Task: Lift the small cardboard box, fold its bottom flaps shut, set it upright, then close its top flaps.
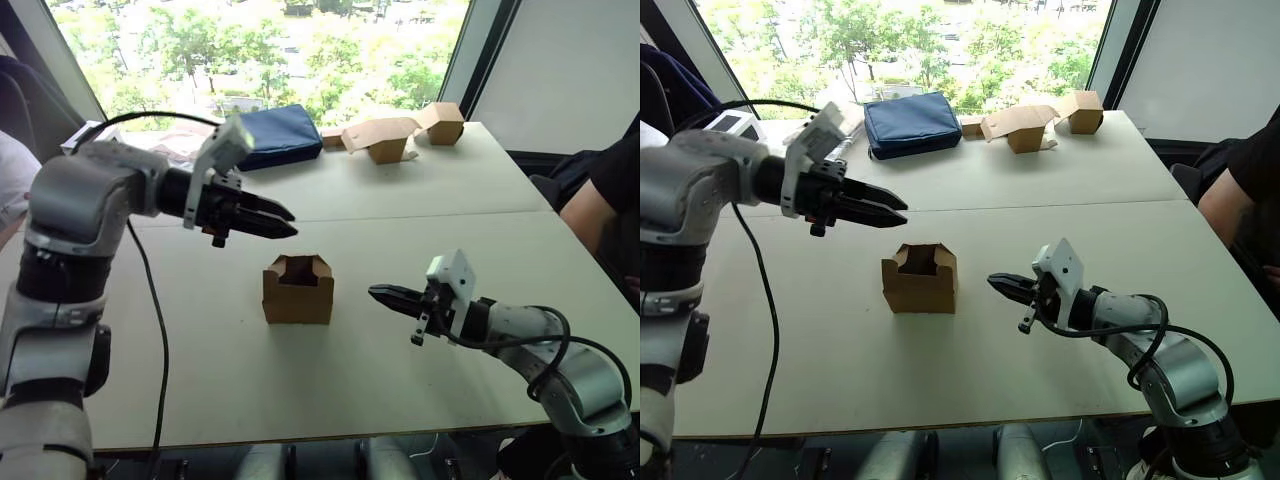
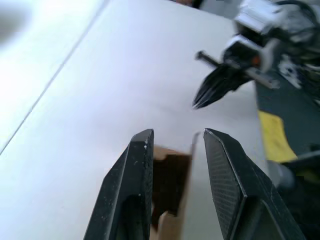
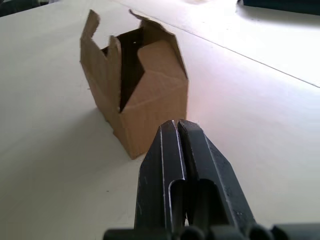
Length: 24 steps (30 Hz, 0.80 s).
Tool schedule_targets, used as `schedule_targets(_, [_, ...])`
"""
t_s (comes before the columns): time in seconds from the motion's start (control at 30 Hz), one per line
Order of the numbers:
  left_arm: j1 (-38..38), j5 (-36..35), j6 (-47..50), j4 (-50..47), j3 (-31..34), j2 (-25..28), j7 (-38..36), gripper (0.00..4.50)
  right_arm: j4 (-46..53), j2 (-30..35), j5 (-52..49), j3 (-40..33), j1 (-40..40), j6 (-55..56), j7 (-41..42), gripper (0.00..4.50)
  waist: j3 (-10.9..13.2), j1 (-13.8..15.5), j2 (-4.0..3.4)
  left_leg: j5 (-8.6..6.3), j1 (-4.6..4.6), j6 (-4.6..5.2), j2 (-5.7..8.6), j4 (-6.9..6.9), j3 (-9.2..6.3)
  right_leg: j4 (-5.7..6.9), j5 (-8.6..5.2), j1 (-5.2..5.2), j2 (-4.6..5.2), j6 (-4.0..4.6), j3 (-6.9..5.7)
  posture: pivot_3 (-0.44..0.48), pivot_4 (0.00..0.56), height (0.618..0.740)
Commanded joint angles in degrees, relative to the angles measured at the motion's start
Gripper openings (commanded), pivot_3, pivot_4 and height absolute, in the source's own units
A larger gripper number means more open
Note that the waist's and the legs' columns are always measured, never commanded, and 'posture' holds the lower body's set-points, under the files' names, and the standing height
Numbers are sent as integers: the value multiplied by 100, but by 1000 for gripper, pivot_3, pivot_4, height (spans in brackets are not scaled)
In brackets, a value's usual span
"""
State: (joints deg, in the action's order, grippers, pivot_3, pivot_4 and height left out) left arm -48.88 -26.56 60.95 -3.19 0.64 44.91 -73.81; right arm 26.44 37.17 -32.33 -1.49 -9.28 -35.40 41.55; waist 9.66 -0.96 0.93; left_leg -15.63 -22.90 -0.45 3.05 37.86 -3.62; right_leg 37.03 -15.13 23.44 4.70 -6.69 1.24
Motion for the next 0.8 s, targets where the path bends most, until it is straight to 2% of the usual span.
schedule_targets(0.03, [1301, -185, -252, -630, 1118, 93, 664, 781, 12, 60, -228, -237, -237, -65, 135, 0, 1, -2, 2, 0, -1, 0, -1, -3, 1, 0, 0, 4, -1, 1, 3, 0, 150, 740])
schedule_targets(0.07, [1728, -177, -356, -809, 1275, 92, 799, 292, -41, 95, -265, -257, -300, -100, 206, 0, 1, 5, 2, 0, -3, -1, -2, -3, 0, 0, 0, 6, 0, 1, 2, 0, 150, 740])
schedule_targets(0.1, [2158, -176, -495, -972, 1440, 55, 924, 112, -106, 136, -287, -252, -395, -144, 293, 0, 1, 20, 2, -1, -6, -2, -2, -2, 0, -2, 0, 7, 2, 2, 3, 0, 150, 740])
schedule_targets(0.2, [2980, -313, -656, -1258, 1749, -100, 1215, 112, -328, 221, -264, -125, -715, -200, 539, 0, 1, 89, 3, -1, -7, -5, 2, -1, 0, -6, 1, 0, 32, 3, 1, 0, 150, 740])
schedule_targets(0.3, [3556, -276, -1168, -1351, 1730, -260, 1331, 112, -707, 212, -45, 159, -1103, -86, 765, 0, -1, 158, 4, -2, 0, -7, 6, 1, 1, -16, 2, -11, 42, 3, -3, 0, 150, 740])
schedule_targets(0.5, [3470, -298, -1590, -1209, 1322, -505, 1508, 112, -1171, 22, 399, 759, -1667, 248, 1071, 0, -1, 162, 5, -2, -1, -8, 11, 0, 0, -17, 3, -10, 50, 4, -10, 0, 150, 740])
schedule_targets(0.63, [3158, -275, -1827, -997, 959, -546, 1449, 112, -1531, -321, 850, 1112, -2076, 555, 959, 0, -1, 134, 5, 0, -1, -11, 11, -2, 1, -13, 3, -3, 46, 4, -10, 0, 150, 740])
schedule_targets(0.8, [2686, -413, -1867, -745, 751, -688, 1508, 112, -1646, -513, 1021, 1232, -2184, 709, 1047, 0, -2, 134, 4, 2, -2, -14, 13, -6, 2, -11, 3, 1, 40, 4, -15, 0, 150, 740])
